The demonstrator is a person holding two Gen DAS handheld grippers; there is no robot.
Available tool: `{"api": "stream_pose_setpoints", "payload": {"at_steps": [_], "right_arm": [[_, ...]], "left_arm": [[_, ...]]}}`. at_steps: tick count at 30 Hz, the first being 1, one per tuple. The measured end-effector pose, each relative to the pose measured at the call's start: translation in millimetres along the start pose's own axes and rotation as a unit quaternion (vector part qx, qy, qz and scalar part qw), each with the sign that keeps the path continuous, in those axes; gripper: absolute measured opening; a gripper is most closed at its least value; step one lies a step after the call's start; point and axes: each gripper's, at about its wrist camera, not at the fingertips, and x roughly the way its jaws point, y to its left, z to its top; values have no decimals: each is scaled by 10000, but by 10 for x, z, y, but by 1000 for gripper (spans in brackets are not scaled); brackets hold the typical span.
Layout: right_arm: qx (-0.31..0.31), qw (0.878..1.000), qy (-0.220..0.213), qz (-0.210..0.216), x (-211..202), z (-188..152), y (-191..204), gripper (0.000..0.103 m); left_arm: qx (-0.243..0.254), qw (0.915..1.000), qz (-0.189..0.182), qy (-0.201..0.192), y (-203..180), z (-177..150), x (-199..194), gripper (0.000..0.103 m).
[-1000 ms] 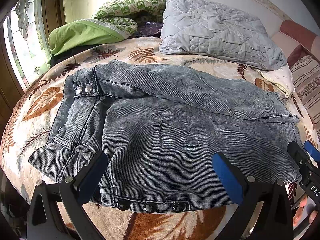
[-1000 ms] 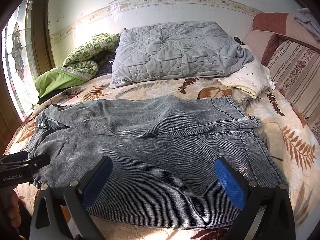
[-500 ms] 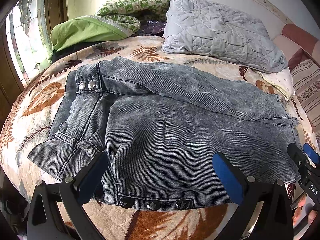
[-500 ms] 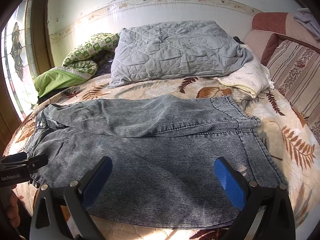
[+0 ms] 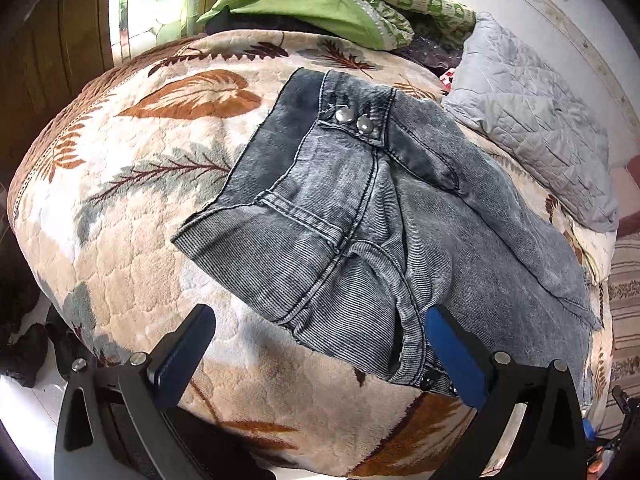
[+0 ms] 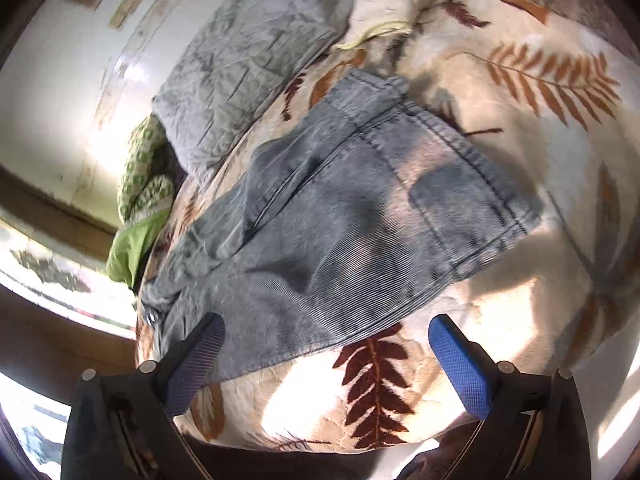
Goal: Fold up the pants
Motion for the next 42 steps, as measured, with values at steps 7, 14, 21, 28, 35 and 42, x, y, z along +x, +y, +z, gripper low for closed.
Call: {"api": "stream_pose_setpoints", "payload": {"at_steps": [7, 14, 21, 28, 35, 42], "right_arm": [[1519, 9875, -73, 405, 42, 306, -606, 102], [1383, 9896, -377, 97, 39, 394, -585, 81], [1173, 9921, -447, -65, -5, 397, -564, 77], [989, 9937, -423, -324, 11, 450, -556, 40], [-111, 9909, -706, -1140, -218, 420, -203, 13], [-37, 9801, -413, -1943, -86, 353, -404, 50]], "left_arm": [[-477, 9985, -178, 182, 181, -24, 167, 103], [-1541, 9782, -1380, 165, 616, -8, 90, 103], [-1579, 9776, -1369, 269, 705, 111, 72, 39], [-1453, 9844, -992, 98, 654, 234, 173, 13], [-604, 9911, -530, -1064, 402, 162, -442, 8], [-623, 9978, -13, -241, 532, 0, -107, 12]]}}
